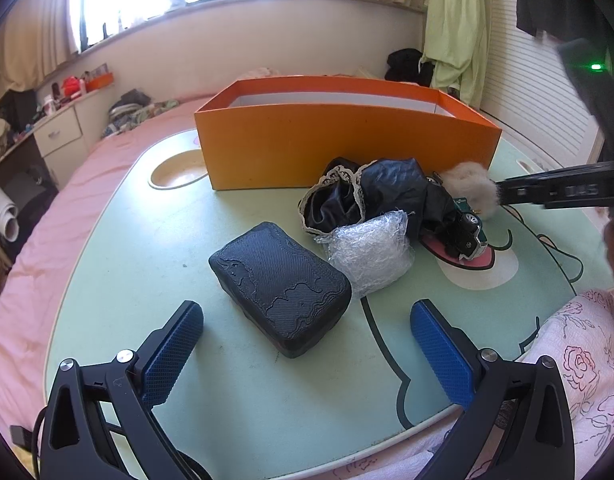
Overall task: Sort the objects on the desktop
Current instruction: 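Grasp the silver metal cup inside the box with the right gripper, then lift the silver cup out and release it beside the green car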
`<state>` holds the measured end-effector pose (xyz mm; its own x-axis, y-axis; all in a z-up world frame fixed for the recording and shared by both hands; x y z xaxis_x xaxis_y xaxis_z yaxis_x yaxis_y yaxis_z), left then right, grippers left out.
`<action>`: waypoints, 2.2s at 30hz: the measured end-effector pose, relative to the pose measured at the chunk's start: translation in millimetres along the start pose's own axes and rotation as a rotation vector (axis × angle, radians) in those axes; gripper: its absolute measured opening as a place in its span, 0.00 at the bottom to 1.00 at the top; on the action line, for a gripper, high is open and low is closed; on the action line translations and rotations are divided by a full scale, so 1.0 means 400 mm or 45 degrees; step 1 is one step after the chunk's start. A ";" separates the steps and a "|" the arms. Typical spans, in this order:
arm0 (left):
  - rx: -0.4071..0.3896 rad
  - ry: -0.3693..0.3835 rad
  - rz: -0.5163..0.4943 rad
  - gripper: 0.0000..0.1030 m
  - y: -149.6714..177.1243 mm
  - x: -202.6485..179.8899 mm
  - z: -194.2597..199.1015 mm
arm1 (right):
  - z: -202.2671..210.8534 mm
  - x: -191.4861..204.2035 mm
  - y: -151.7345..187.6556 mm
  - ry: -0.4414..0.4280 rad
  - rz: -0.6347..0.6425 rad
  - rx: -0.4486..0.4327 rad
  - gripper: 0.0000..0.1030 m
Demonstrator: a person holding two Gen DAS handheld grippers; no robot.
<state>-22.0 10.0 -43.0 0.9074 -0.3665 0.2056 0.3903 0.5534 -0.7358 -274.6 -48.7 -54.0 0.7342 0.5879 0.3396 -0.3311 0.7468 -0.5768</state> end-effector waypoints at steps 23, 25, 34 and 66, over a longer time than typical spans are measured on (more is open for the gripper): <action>0.010 0.006 0.006 1.00 0.001 0.002 -0.012 | 0.179 -0.028 -0.059 -0.316 -0.191 -0.374 0.64; 0.013 0.008 0.009 1.00 0.001 0.001 -0.013 | 0.173 0.023 -0.138 -0.287 -0.111 -0.284 0.64; 0.013 0.009 0.011 1.00 0.001 0.000 -0.015 | -0.082 0.096 -0.302 0.038 0.094 0.284 0.26; 0.013 0.010 0.012 1.00 0.001 0.003 -0.017 | 0.054 0.098 0.011 -0.158 0.110 0.205 0.18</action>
<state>-21.7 4.7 -47.5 0.9099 -0.3668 0.1937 0.3832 0.5645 -0.7311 -259.8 -15.7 -27.1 0.6234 0.6784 0.3888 -0.4877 0.7260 -0.4849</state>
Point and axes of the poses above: each gripper's, at about its wrist camera, not at the fingertips, and z roughly against the way its jaws point, x to its left, y to its underside, the point moved 7 cm from there along -z, roughly the way its jaws point, and after that the axes turned 10 degrees about -y, right-handed, at the moved point
